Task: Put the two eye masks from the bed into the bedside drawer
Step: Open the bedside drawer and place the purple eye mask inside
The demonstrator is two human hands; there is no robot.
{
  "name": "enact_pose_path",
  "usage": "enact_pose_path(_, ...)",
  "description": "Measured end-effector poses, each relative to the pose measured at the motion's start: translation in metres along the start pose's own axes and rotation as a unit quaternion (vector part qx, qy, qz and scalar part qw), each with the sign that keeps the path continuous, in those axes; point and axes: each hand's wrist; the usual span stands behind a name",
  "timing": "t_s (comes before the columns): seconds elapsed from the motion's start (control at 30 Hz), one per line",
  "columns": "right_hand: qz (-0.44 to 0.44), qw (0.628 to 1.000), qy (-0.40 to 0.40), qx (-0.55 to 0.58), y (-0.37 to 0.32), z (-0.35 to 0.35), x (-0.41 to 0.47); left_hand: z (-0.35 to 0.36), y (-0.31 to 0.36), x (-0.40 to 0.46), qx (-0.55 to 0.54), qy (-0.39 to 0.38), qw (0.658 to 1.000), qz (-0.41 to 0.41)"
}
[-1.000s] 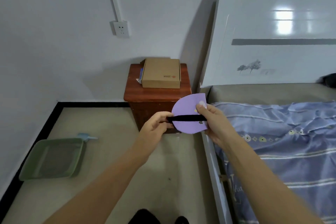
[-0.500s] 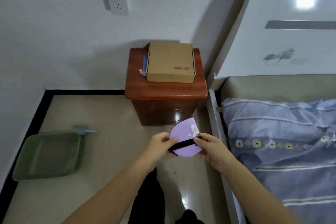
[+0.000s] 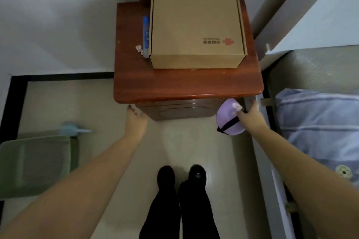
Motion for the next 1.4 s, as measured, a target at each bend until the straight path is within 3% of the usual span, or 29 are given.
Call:
enact_pose_path(0.17, -0.068, 0.991, 0.032, -0.112, 0.002, 0.027, 0.054, 0.028, -0.01, 0.038, -0.01, 0.095, 0.993, 0.063)
enact_pose_path(0.27, -0.108, 0.981, 0.034, -0.16, 0.002, 0.035, 0.06, 0.029, -0.014, 0.05, 0.056, 0.14, 0.983, 0.101)
enact_pose_path(0.5, -0.133, 0.985, 0.037, -0.103, 0.016, 0.03, 0.064, 0.023, -0.028, 0.068, 0.142, 0.147, 0.961, 0.187)
enact_pose_path(0.7, -0.184, 0.978, 0.003, -0.102, 0.035, 0.015, 0.055, 0.006, -0.045, 0.069, 0.148, 0.098, 0.961, 0.211)
enact_pose_path(0.97, -0.114, 0.981, -0.04, -0.152, 0.108, 0.008, -0.001, -0.031, -0.106, 0.025, 0.209, 0.021, 0.962, 0.174)
enact_pose_path(1.23, -0.043, 0.989, -0.07, -0.122, 0.148, 0.035, -0.013, -0.018, -0.14, 0.011, 0.138, -0.01, 0.987, 0.082)
enact_pose_path(1.4, -0.004, 0.992, -0.091, -0.089, 0.138, 0.034, -0.021, -0.011, -0.134, 0.005, 0.088, -0.005, 0.995, 0.042)
Point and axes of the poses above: each hand's wrist, its own x-axis towards the middle knuckle, its own z-axis out of the palm, y = z × x, and after that the axes turned 15 degrees about y, right-handed
